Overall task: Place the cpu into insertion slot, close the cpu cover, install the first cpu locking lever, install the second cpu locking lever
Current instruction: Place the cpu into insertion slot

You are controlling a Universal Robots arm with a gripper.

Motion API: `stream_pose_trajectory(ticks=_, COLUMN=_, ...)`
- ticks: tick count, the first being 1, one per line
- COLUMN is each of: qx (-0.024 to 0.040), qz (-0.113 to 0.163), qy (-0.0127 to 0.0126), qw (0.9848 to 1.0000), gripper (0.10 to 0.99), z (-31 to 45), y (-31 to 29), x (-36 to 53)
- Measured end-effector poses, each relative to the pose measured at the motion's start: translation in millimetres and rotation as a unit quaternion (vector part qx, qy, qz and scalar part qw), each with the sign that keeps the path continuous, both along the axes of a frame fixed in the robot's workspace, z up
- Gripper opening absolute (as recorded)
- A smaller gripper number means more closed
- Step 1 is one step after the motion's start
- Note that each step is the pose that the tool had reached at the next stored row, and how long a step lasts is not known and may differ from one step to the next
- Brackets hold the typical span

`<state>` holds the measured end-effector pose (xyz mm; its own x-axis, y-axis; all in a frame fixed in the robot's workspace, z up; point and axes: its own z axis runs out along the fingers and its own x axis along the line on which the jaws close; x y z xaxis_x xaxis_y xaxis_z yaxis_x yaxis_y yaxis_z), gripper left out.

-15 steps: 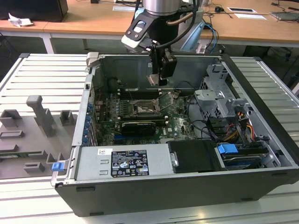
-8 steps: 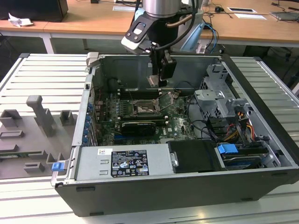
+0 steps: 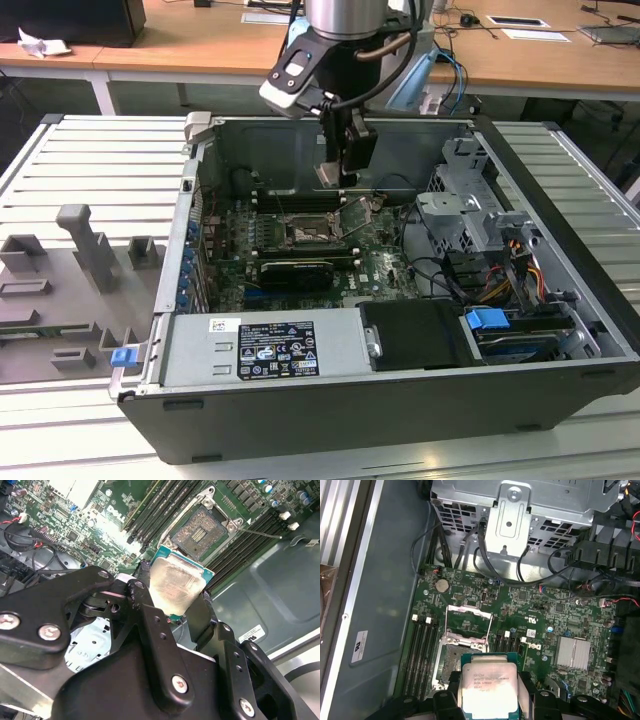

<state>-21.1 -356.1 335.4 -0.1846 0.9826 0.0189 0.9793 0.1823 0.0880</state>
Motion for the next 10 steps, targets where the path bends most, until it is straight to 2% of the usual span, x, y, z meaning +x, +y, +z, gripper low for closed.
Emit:
stream_pose_trajectory(ticks=8, qx=0.0, qz=-0.003, qy=0.0, qw=1.0, gripper=0.529, z=-1.6, y=0.0, x=0.0)
stream_pose_trajectory(ticks=10, qx=0.0001, qz=-0.017, qy=-0.0001, qw=0.9999, gripper=0.529, z=-2.0, y=0.0, x=0.0)
